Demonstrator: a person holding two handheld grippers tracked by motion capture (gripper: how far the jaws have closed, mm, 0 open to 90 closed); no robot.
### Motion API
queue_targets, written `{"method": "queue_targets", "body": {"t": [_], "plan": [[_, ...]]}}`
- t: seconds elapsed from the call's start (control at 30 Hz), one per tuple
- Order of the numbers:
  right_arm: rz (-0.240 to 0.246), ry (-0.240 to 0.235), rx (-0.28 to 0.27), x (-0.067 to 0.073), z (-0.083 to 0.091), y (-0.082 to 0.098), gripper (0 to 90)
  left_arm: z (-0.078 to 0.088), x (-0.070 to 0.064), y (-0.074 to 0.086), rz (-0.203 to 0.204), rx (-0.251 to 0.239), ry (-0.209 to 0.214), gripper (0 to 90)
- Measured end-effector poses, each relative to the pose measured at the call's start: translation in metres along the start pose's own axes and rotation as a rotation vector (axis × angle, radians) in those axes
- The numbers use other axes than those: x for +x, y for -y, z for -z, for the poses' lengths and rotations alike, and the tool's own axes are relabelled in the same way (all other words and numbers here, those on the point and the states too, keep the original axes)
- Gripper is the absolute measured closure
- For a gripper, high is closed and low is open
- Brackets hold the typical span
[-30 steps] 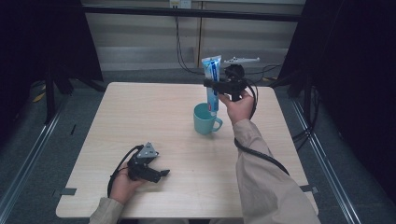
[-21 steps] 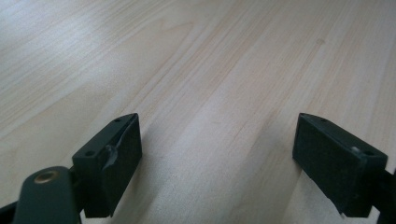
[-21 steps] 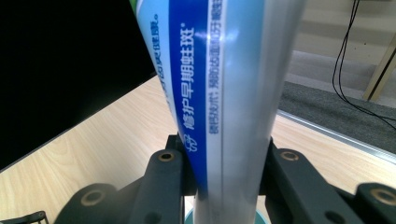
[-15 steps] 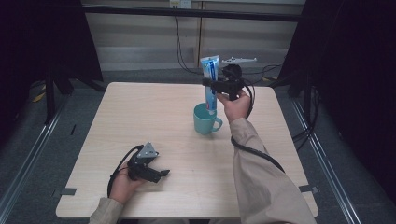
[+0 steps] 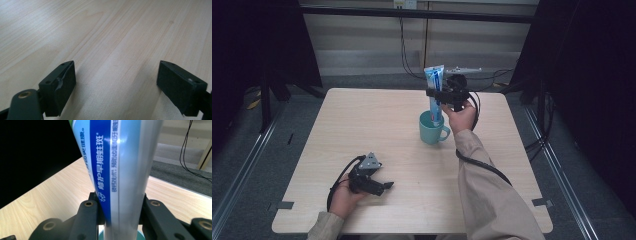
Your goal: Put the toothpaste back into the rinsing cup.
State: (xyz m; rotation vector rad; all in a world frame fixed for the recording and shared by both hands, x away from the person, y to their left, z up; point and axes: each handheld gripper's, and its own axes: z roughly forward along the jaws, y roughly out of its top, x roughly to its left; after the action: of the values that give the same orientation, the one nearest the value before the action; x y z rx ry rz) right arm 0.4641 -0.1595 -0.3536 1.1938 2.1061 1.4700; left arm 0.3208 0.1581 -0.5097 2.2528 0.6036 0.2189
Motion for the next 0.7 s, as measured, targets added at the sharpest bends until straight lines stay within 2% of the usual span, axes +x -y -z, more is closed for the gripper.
{"method": "queue_targets", "body": {"t": [0.7], "plan": [[-0.004, 0.024, 0.034, -0.004, -0.015, 0.020, 72.9, 0.000, 0.000, 0.000, -0.001, -0.001, -0.001, 15.5]]}}
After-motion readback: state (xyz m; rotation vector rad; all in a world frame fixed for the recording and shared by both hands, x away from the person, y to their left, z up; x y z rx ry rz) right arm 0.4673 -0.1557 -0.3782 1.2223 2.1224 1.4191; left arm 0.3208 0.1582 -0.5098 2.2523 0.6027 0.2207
